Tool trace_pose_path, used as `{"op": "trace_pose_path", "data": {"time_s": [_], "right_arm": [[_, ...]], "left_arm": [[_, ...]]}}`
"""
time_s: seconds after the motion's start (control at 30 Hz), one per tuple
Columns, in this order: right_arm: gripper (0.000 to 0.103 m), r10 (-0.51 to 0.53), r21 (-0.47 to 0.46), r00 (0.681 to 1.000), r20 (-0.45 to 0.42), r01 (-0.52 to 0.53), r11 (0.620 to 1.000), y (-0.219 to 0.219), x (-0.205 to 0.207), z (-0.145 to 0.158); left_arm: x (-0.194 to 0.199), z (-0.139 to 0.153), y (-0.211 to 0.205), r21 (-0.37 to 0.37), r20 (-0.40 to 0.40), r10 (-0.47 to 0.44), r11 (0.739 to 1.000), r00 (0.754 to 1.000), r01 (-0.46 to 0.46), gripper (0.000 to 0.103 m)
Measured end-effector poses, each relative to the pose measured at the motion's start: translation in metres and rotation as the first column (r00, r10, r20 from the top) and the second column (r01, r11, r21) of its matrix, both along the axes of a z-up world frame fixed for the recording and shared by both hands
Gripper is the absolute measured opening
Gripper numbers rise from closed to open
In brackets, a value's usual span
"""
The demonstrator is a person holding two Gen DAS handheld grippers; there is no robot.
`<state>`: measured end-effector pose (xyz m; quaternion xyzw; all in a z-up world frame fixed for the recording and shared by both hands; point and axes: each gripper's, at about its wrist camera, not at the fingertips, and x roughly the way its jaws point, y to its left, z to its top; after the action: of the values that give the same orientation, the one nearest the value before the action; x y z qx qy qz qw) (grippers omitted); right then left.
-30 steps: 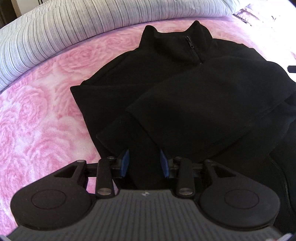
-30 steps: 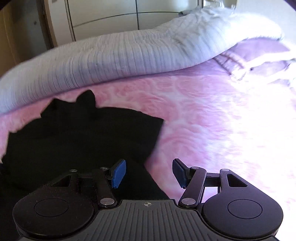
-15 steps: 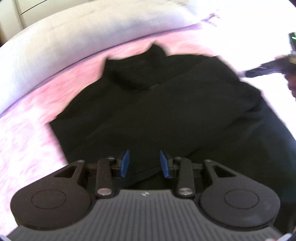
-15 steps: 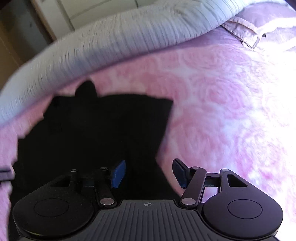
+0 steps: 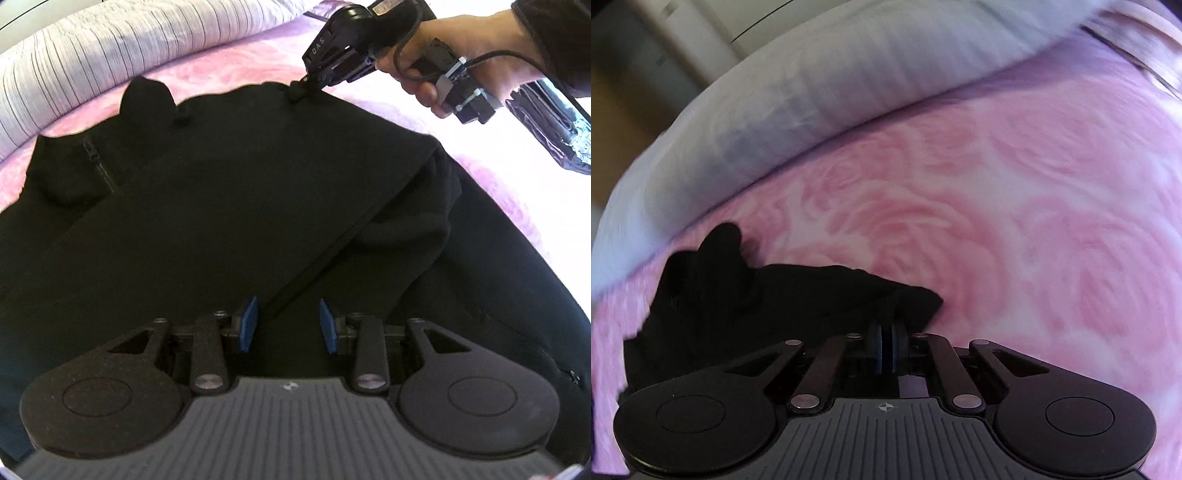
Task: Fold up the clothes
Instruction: 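Lay the sleeve down on the jacket and open the right gripper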
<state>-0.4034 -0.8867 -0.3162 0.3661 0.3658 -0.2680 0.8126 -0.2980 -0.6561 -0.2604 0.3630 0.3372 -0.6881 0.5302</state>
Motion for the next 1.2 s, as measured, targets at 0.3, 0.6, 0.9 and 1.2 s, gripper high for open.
{"op": "trace_pose_path", "data": {"time_s": [0.3, 0.6, 0.9, 1.2], "right_arm": [[0.022, -0.008, -0.097, 0.996, 0.094, 0.017, 0.995, 0.083, -0.075, 0.045], [0.026, 0.012, -0.141, 0.996, -0.086, -0.024, 0.990, 0.161, -0.122, 0.039], [0.048, -0.026, -0.089, 0.988, -0.155, 0.012, 0.996, 0.201, -0.100, 0.039], [0.051, -0.104, -0.080, 0.959, -0.263, 0.086, 0.993, 0.285, -0.126, 0.084]], "left_arm": [[0.012, 0.002, -0.005, 0.022, -0.026, -0.020, 1.000, 0.999, 0.021, 0.032], [0.105, 0.029, 0.043, -0.050, 0.047, 0.225, 0.974, 0.973, -0.223, 0.032], [0.183, 0.009, 0.061, 0.027, 0.045, 0.327, 0.944, 0.944, -0.328, 0.033], [0.167, 0.049, 0.157, 0.145, 0.060, 0.322, 0.934, 0.945, -0.327, 0.040]]}}
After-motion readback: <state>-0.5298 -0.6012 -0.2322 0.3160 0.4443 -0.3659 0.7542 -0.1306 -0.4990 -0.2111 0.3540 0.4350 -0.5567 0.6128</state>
